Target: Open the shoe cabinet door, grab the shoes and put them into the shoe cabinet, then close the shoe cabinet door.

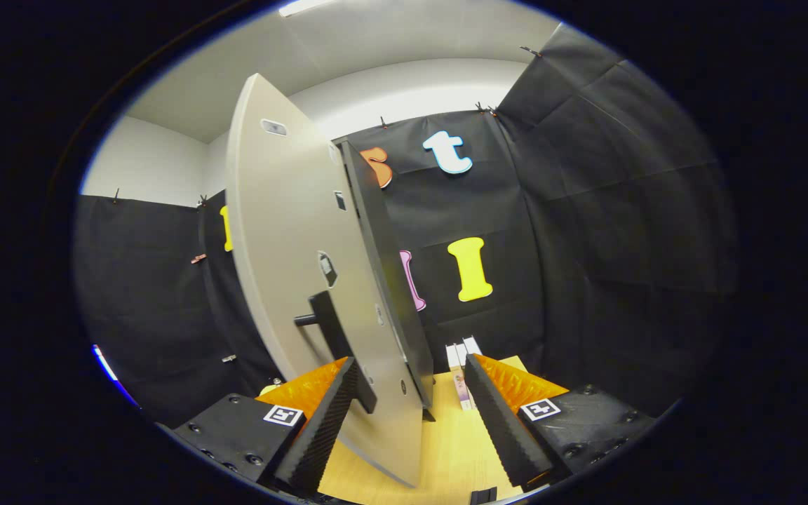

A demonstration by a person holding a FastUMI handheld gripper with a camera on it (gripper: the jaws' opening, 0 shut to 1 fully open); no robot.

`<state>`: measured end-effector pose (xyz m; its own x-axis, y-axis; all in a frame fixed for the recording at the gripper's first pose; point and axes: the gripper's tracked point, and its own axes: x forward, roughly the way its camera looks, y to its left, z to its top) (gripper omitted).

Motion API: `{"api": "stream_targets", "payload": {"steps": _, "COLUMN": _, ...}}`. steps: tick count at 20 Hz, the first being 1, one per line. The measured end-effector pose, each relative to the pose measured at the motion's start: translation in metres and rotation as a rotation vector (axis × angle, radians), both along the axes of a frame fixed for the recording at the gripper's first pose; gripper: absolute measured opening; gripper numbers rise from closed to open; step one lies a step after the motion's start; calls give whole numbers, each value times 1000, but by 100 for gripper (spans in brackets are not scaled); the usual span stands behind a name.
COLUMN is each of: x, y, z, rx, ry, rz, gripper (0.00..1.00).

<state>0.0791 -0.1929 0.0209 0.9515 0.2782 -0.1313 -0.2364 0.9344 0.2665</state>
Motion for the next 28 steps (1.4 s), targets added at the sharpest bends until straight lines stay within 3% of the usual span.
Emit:
{"api": "stream_targets", "payload": {"steps": 5, "x": 36, "y": -10, "z": -17, "rx": -61, "ry": 9, "rz": -51, "gripper": 97}}
{"api": "stream_targets", "payload": {"steps": 8, "x": 47, "y": 5, "z": -20, "rx": -103, "ry": 9, "rz": -36, "gripper": 97}}
{"api": "stream_targets", "payload": {"steps": 15, "x": 43, "y": 34, "z": -16, "rx": -235, "ry": -36, "rz": -33, "gripper": 93}}
{"api": "stream_targets", "payload": {"steps": 22, "x": 26, "y": 111, "z": -19, "rx": -225, "ry": -18, "rz": 49, "gripper": 93}}
{"api": "stream_targets", "payload": {"steps": 28, "x": 40, "y": 159, "z": -23, "rx": -214, "ry": -3, "rz": -16, "gripper": 93}}
